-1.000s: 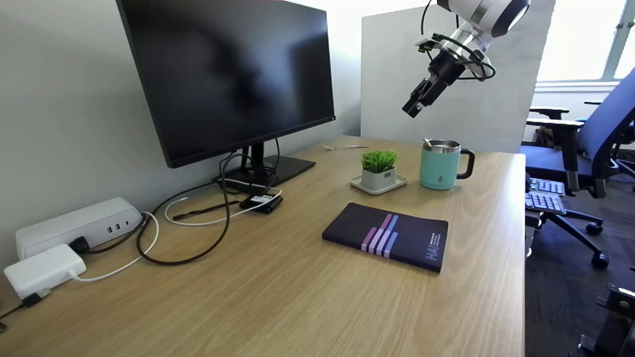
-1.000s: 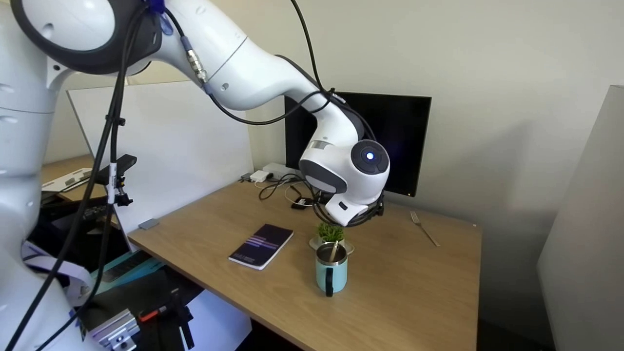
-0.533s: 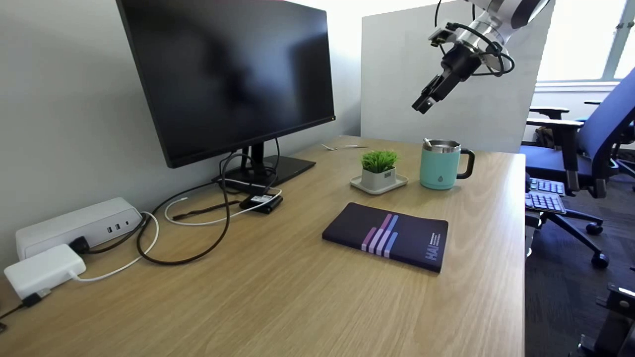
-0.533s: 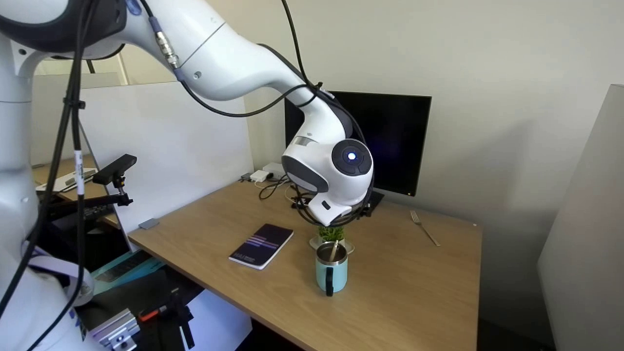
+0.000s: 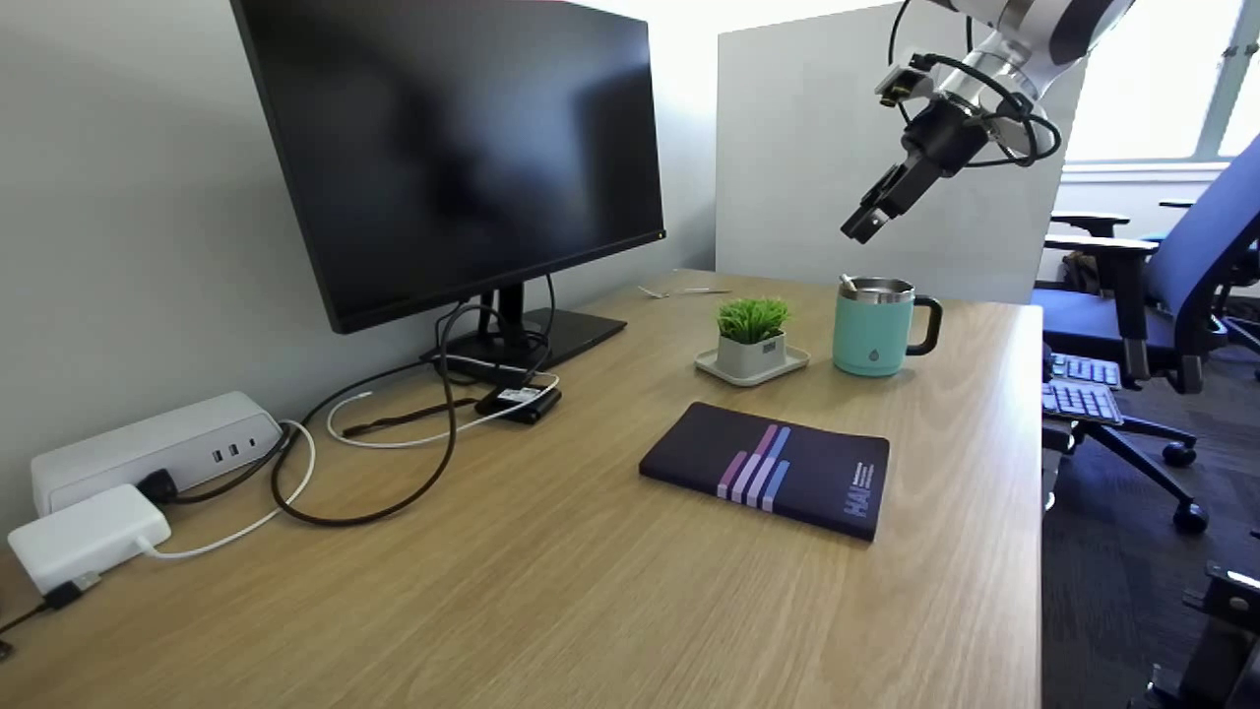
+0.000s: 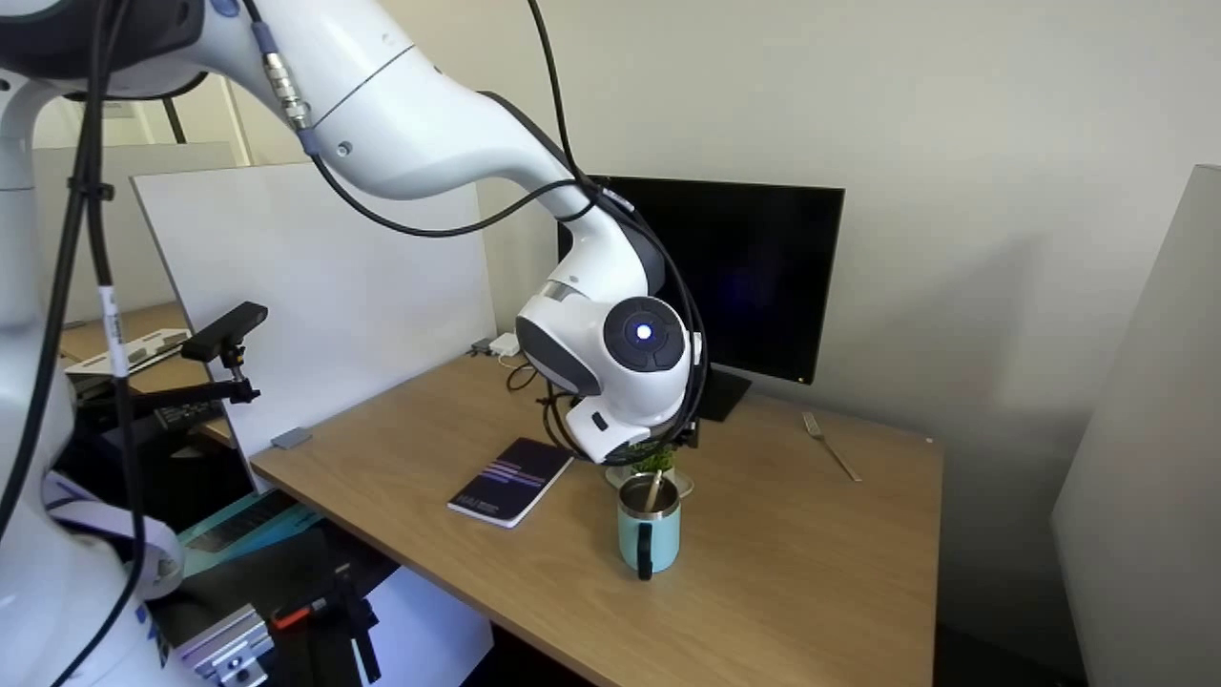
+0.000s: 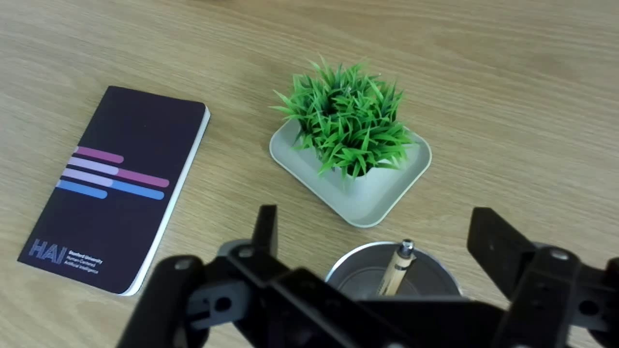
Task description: Take the pen from the cup and put it on the table
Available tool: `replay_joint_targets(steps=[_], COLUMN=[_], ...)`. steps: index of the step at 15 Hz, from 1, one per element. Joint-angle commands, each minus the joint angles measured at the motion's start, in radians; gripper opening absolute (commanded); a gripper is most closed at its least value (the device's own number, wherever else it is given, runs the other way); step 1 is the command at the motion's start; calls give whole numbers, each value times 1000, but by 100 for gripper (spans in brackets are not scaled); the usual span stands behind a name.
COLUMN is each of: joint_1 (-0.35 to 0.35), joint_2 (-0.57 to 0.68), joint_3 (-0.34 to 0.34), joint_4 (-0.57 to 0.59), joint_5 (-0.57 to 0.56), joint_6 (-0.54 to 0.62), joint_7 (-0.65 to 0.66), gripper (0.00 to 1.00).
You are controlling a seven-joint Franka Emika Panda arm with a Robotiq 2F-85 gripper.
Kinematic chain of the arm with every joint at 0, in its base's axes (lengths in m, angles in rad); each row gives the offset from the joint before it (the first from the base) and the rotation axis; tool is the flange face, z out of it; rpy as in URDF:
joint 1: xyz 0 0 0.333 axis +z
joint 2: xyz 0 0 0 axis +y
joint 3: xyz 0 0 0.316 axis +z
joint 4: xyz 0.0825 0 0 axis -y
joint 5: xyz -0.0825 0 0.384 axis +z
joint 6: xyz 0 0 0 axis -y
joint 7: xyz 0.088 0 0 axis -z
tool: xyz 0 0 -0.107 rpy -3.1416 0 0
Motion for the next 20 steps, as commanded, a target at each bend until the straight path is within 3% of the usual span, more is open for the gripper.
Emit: replay_joint_targets(steps=[1, 8, 9, 12, 14, 19, 20], joint_1=[1, 2, 2, 2, 2, 3, 3], joint_2=[-25, -24, -23, -22, -22, -10, -5], joint_3=[4, 1, 1, 1, 2, -1, 0], joint_4=[-43, -61, -62, -61, -61, -60, -60], joint_5=[54, 62, 61, 59, 57, 48, 48], joint_6=[33, 58, 60, 62, 63, 85, 89], joint_7=[-39, -51, -51, -54, -57, -73, -76], gripper=[100, 98, 94, 69, 62, 73, 71])
